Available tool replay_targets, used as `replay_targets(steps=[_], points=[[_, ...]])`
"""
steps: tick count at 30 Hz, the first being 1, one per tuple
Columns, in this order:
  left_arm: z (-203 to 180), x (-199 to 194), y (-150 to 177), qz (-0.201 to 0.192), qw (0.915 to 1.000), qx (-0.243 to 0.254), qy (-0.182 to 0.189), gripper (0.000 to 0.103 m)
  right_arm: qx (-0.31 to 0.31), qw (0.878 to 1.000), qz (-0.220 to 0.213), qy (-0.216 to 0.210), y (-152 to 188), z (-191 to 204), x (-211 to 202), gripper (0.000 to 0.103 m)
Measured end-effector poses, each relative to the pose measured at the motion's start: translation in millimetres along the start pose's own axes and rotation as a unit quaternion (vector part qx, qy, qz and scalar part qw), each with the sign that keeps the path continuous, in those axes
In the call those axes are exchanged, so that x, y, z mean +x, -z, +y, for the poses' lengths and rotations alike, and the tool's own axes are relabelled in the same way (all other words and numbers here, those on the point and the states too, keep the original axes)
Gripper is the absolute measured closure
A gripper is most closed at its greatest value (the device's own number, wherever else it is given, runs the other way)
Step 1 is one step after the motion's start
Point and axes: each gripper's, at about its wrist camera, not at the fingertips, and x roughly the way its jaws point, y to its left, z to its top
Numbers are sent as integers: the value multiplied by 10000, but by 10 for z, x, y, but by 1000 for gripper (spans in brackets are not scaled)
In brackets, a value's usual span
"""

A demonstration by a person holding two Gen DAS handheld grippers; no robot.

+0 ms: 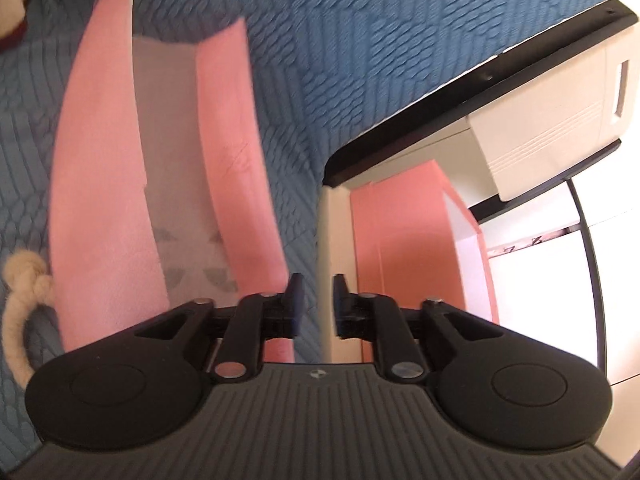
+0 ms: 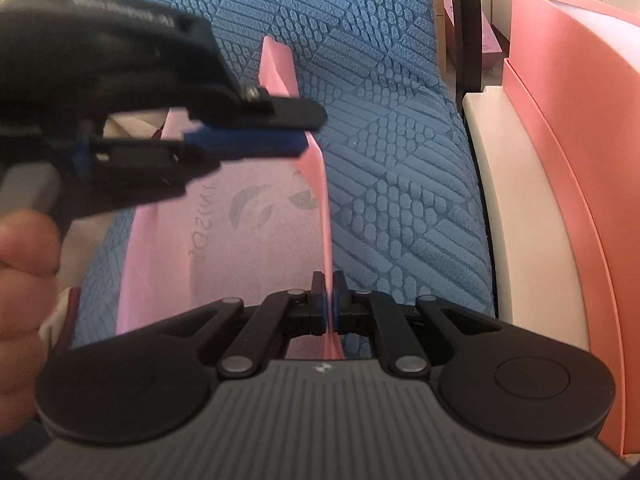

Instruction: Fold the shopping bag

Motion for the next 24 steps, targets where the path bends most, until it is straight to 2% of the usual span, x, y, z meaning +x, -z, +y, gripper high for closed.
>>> replay_targets(steps=[2,10,11,15,18,24], points=[[51,48,-13,72,10000,-33,-44,60,9,10000,15,-5,-7,0,4,97],[94,154,47,213,9987,242,-391,60,-99,9999,33,69,6,41,30,97],[100,170,57,229,9987,229,-402,61,-98,9999,31,67,6,42,31,97],[119,191,95,211,9977,311,-568,81,-81,10000,18,46,2,32,30,97],[118,159,112,174,9975,338,-588,88,-31,10000,30,28,-2,15,27,97],[124,107,121,84,9972,328,-661,94,-60,10000,-1,-76,-5,36,-43,94]])
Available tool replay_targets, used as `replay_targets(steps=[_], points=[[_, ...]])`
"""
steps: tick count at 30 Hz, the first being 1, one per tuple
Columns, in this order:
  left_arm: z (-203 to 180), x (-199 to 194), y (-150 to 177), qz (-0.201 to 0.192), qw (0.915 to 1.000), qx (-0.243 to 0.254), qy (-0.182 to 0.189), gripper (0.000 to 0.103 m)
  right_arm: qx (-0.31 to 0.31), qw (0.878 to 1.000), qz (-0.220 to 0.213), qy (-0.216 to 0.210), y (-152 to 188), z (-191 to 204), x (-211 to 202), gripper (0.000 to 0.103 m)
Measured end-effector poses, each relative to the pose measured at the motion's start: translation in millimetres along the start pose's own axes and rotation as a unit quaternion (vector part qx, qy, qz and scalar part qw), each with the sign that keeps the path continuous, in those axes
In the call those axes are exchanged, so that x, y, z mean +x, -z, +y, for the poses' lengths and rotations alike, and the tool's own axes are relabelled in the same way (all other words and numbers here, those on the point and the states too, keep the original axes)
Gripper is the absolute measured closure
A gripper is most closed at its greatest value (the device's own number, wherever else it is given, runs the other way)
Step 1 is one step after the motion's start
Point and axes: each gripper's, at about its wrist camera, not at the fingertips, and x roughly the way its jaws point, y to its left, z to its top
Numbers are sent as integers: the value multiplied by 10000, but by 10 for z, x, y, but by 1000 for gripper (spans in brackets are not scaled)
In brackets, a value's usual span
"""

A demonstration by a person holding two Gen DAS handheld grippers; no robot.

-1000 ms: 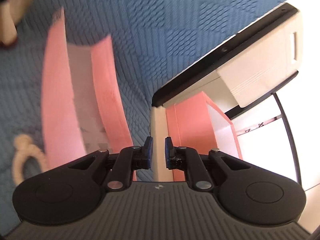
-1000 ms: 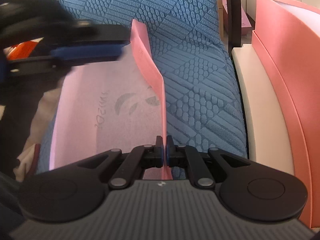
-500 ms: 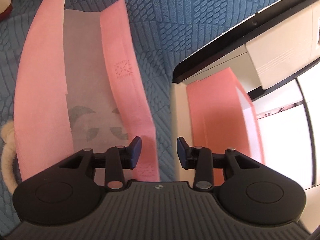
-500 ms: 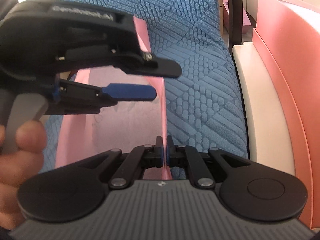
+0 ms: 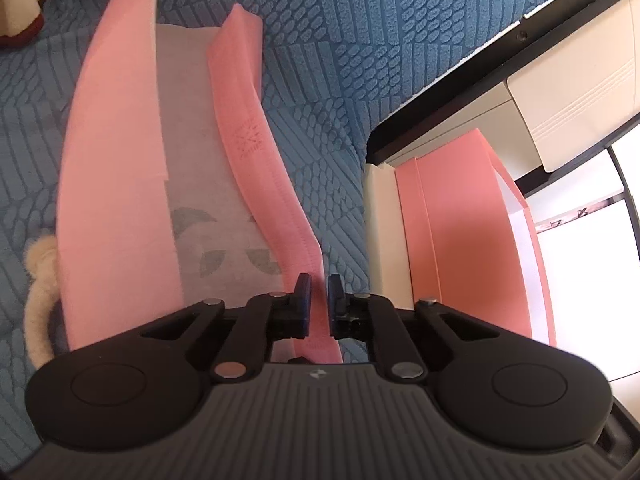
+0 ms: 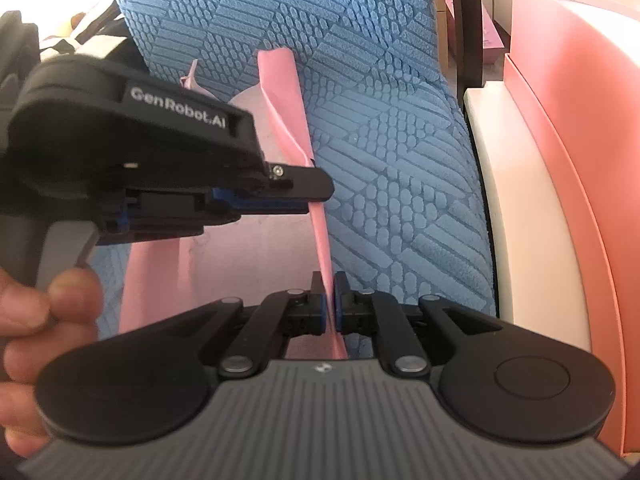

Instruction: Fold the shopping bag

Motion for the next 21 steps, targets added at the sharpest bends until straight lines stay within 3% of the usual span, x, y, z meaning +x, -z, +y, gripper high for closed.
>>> replay_targets(steps=[7,12,21], points=[[50,-18,-1,-52,9999,-90,-91,96,-175,9996,-106,-201,22,87,-183,93],[95,-55,-4,-6,9999,20,-119,98,-254,9977,-248,-581,8,154,-316,93],[181,-32,-21,57,9991,-21,-414,98,-233,9977,-111,-625,-4,202,-106,93]])
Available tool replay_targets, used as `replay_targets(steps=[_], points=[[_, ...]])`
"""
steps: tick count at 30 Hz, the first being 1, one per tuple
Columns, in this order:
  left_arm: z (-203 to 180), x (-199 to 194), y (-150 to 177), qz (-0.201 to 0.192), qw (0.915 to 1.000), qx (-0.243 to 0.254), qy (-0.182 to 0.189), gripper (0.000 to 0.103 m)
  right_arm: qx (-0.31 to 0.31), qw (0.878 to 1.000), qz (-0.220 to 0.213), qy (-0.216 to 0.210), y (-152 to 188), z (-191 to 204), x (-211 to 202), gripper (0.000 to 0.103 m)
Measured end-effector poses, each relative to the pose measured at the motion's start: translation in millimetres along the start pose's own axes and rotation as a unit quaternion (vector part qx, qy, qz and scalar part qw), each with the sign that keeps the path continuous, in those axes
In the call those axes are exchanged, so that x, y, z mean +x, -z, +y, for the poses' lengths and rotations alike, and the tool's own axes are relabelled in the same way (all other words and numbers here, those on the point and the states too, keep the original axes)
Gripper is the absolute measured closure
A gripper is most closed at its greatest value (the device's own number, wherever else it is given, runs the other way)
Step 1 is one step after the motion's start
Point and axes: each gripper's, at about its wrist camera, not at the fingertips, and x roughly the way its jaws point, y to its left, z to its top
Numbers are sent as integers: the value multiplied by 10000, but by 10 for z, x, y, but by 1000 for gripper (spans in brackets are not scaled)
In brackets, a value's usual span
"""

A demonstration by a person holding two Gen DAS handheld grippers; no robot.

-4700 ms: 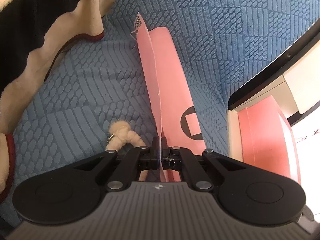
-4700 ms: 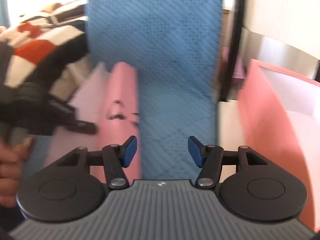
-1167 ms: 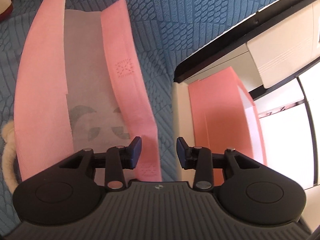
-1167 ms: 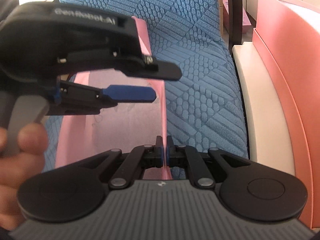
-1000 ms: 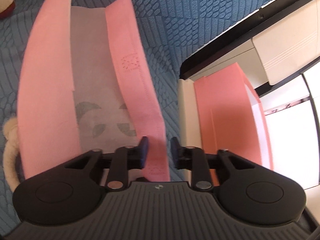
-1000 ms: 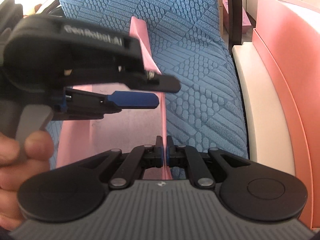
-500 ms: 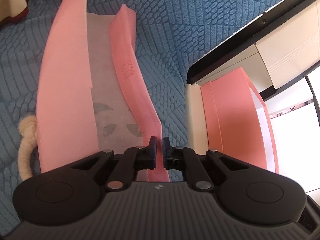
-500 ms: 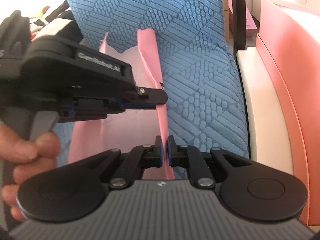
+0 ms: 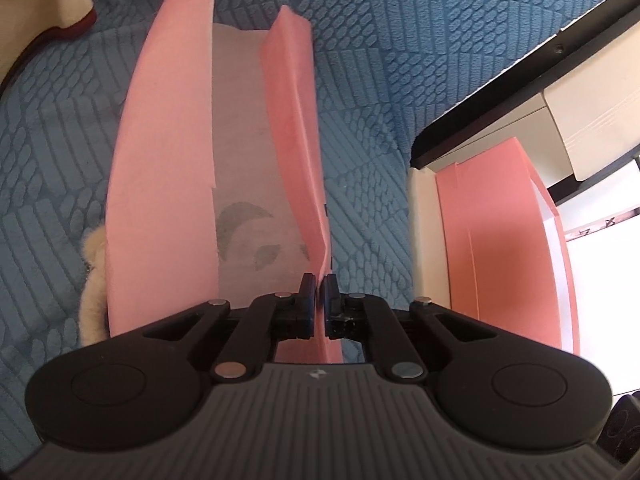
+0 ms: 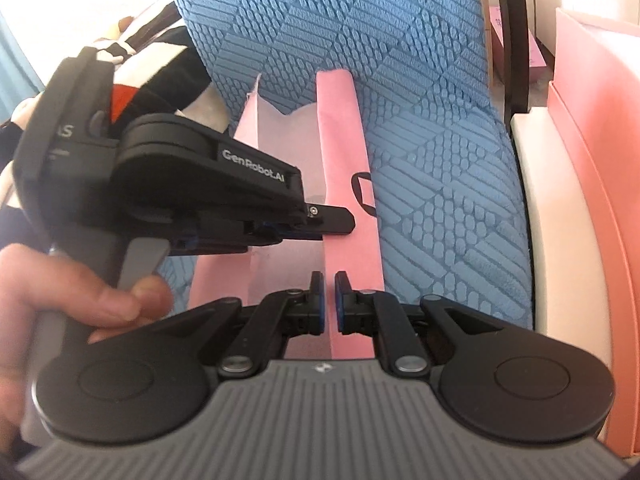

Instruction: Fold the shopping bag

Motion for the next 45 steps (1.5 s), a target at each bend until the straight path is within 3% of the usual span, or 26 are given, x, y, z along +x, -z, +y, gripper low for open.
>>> replay_targets(steps=[13,20,27,33,41,43,45], points=[[3,-9,-31,158,9997,-47,-175,96,-58,9997,257,-21,43,41,259,94],[62,-156,-58,22,9998,-56,-215,95,-46,9996,257,-55,78,18,282,94],[99,-319,-89,-188,9997,-138,52,95,-56,9997,242,-59,94,21,297,94],[38,-198,-56,-56,9998,-8,172,95,-18,9996,256,-82,90,23,293,95],[71,33,-30,156,9998,29,-104,96,256,9992,268,-114,48,-66,236,94],[75,35,-47,163,9997,57,-143,96,397,9989,227,-51,23,-127,209,85],[110,28,-58,148,9998,0,-139,96,586,9982,117,10,9,-204,164,68]])
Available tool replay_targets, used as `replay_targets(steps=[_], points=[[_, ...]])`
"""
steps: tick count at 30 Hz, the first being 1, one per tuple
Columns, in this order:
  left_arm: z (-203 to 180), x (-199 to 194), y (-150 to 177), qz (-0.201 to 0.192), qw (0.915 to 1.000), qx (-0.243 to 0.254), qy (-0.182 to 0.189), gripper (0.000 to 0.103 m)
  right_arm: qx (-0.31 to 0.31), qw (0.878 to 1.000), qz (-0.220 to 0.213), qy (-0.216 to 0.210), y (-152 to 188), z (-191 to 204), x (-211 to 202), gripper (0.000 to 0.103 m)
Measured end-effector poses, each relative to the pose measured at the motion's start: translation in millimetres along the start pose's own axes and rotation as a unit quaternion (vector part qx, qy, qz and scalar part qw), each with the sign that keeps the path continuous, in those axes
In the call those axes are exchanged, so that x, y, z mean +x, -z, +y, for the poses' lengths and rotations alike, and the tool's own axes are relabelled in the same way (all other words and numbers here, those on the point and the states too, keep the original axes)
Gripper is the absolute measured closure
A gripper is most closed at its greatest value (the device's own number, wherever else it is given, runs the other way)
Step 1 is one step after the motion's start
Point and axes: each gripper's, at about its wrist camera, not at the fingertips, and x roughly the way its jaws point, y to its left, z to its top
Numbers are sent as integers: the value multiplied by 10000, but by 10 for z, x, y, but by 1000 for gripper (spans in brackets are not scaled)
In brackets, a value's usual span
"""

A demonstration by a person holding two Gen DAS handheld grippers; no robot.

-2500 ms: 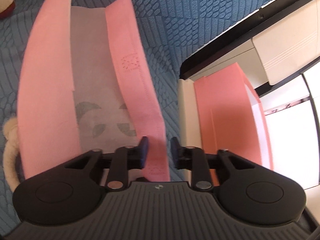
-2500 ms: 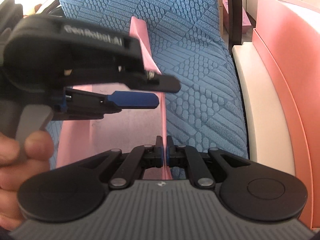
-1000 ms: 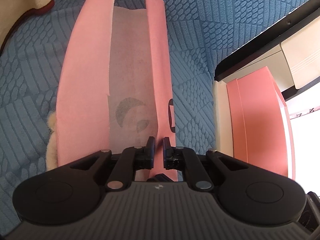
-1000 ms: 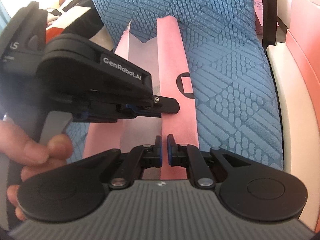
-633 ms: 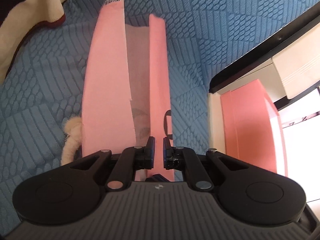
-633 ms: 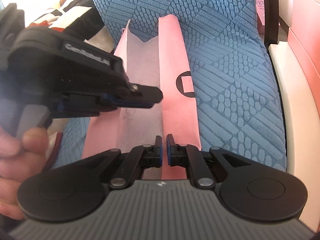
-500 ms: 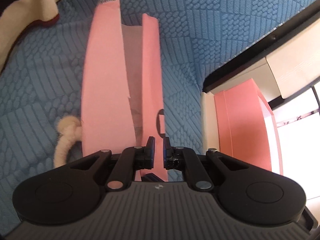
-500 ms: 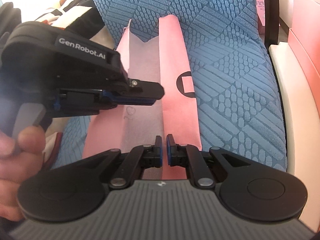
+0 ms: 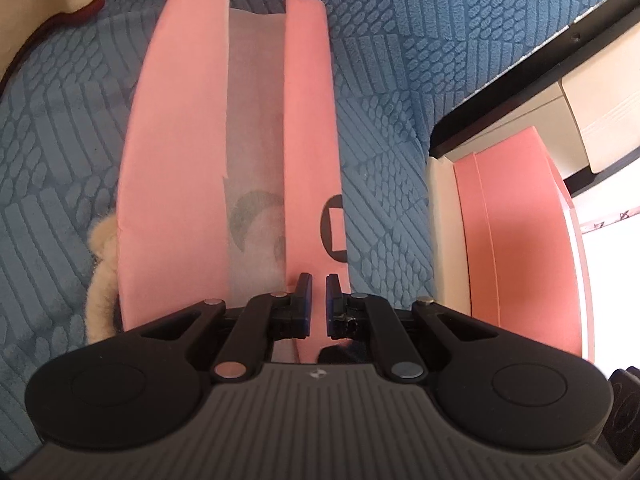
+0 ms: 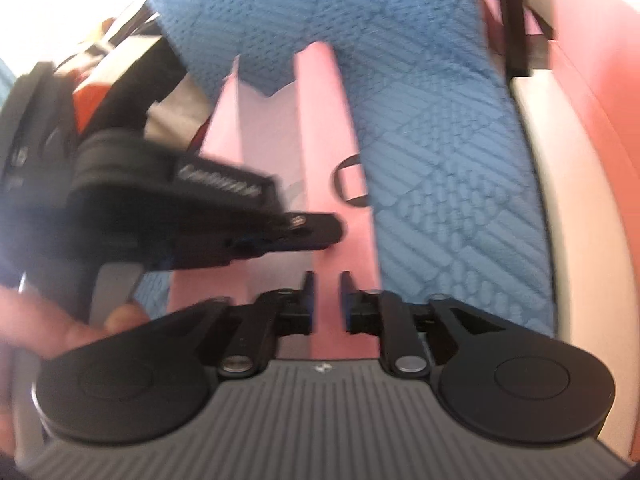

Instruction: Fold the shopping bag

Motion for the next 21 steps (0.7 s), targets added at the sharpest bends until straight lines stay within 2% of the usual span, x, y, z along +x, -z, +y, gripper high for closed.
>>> replay_targets(steps=[2,5,8,16,19,21], points=[[34,6,-21,-1,10000,-69,2,96,160,9999,-51,32,-26,-60,-21,62],[64,22,-51,-8,9999,-112,1,96,302,9995,-27,111,-57,-130,12,62],[101,25,-92,-10,9999,-149,7,96,427,9991,-22,12,-69,-162,51,62],[276,-5,-137,-119,9988,-466,47,96,1030,9921,121,-709,-104,-241,120,62],[303,-2,-143,-130,9982,-586,90,96,1169,9894,60,-859,-117,-245,112,64],[312,-2,-146,-143,9979,-628,100,96,1096,9904,27,-847,-120,-209,115,73]])
